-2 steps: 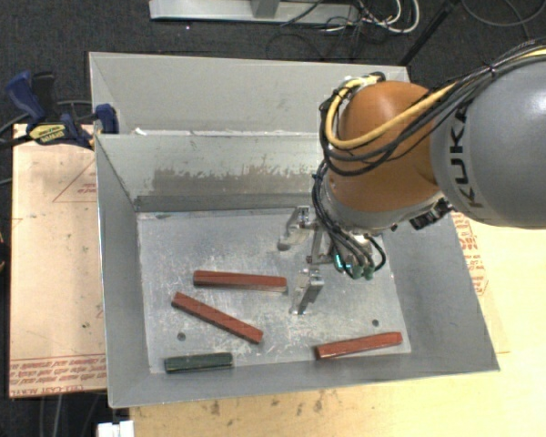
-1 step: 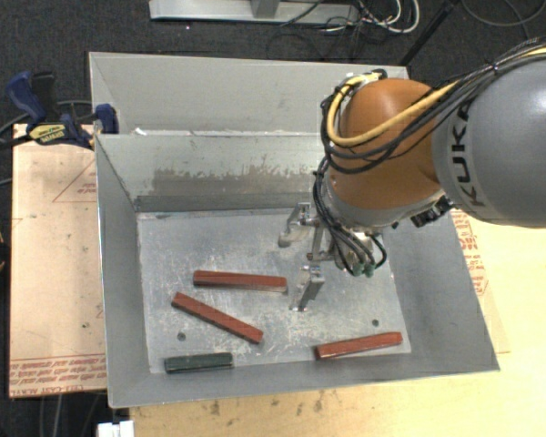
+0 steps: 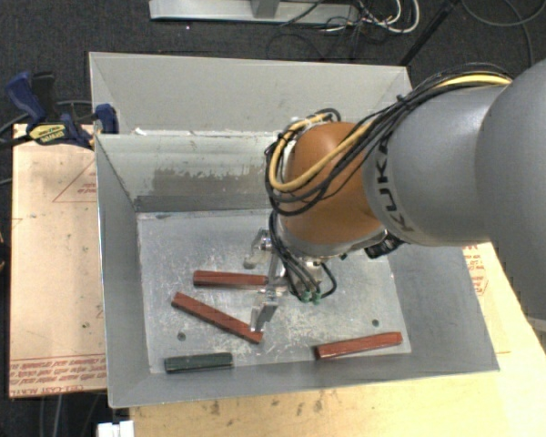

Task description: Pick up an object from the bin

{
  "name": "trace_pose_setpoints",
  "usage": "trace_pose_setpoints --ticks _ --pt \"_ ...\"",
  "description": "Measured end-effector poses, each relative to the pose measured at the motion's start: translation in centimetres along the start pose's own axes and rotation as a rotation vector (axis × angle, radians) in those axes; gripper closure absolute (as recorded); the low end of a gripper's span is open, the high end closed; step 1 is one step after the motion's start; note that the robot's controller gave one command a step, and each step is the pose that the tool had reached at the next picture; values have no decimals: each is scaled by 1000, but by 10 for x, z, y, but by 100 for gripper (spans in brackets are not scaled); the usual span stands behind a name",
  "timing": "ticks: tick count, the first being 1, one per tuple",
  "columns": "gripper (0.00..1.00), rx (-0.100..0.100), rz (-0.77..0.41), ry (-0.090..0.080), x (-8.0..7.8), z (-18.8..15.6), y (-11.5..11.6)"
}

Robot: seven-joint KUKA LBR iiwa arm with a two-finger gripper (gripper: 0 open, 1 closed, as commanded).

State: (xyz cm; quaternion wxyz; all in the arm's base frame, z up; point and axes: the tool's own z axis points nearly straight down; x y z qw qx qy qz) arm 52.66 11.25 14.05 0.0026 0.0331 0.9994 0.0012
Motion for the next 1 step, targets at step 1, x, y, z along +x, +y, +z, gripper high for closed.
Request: trace_pose_setpoints --ticks 1 --pt "0 3 -151 10 19 13 27"
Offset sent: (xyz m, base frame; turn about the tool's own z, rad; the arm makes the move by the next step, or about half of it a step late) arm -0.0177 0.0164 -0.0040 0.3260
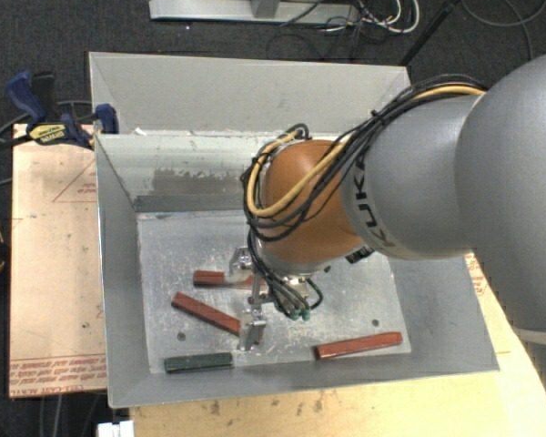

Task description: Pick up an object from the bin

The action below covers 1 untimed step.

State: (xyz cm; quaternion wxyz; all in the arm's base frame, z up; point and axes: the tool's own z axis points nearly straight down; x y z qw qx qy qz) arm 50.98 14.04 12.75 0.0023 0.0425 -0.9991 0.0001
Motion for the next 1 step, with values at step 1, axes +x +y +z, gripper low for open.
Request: trace_pose_setpoints --ticks 1 --pt "0 -3 151 -6 0 -11 2"
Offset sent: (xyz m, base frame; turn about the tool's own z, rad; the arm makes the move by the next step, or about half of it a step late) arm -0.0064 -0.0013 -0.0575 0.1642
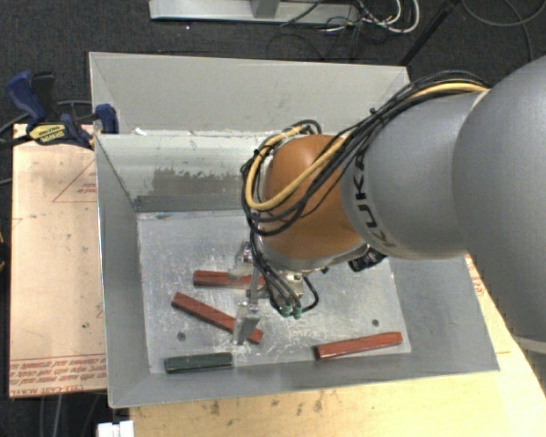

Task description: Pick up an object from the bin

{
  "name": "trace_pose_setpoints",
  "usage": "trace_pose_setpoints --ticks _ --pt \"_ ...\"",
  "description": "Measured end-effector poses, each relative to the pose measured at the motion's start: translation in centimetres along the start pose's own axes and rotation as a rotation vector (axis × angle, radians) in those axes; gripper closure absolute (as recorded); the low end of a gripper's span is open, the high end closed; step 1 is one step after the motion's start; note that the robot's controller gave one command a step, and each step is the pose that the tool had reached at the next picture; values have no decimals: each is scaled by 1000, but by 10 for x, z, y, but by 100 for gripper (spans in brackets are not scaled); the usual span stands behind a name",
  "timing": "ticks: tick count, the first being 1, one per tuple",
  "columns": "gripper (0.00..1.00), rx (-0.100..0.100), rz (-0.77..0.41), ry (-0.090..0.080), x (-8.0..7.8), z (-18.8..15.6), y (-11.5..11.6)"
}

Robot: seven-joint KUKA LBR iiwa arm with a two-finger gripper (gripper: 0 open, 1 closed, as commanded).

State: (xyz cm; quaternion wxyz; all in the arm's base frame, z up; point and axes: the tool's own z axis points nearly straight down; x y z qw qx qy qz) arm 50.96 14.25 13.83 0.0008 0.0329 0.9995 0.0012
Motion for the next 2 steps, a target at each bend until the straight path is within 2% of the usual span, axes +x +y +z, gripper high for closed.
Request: trace_pose_setpoints --ticks 1,2 --pt "0 2 150 1 3 36 -2" --pt "100 1 93 -7 4 61 7"
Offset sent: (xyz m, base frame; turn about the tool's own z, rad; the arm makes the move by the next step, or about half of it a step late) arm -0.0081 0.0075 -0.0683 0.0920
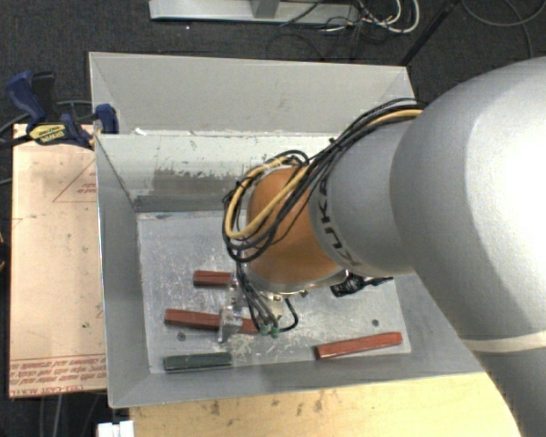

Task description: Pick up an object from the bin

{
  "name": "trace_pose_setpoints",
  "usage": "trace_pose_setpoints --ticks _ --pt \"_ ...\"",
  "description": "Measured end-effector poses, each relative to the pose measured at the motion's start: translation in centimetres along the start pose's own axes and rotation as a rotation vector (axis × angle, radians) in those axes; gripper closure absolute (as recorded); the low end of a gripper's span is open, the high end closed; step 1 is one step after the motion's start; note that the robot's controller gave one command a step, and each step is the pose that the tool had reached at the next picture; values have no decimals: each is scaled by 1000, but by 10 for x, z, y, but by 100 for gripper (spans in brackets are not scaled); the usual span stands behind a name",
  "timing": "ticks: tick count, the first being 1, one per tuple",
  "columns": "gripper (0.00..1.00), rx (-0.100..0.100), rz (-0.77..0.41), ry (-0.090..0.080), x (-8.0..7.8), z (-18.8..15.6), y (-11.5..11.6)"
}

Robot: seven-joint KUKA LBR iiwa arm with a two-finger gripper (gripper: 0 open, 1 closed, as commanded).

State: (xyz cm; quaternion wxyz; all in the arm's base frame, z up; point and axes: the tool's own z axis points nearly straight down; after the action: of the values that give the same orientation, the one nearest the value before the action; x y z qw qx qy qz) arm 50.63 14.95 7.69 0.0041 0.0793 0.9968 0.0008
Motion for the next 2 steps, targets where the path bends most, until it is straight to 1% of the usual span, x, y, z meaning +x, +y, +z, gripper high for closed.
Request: trace_pose_setpoints --ticks 2 --pt "100 1 0 2 1 -4 0"
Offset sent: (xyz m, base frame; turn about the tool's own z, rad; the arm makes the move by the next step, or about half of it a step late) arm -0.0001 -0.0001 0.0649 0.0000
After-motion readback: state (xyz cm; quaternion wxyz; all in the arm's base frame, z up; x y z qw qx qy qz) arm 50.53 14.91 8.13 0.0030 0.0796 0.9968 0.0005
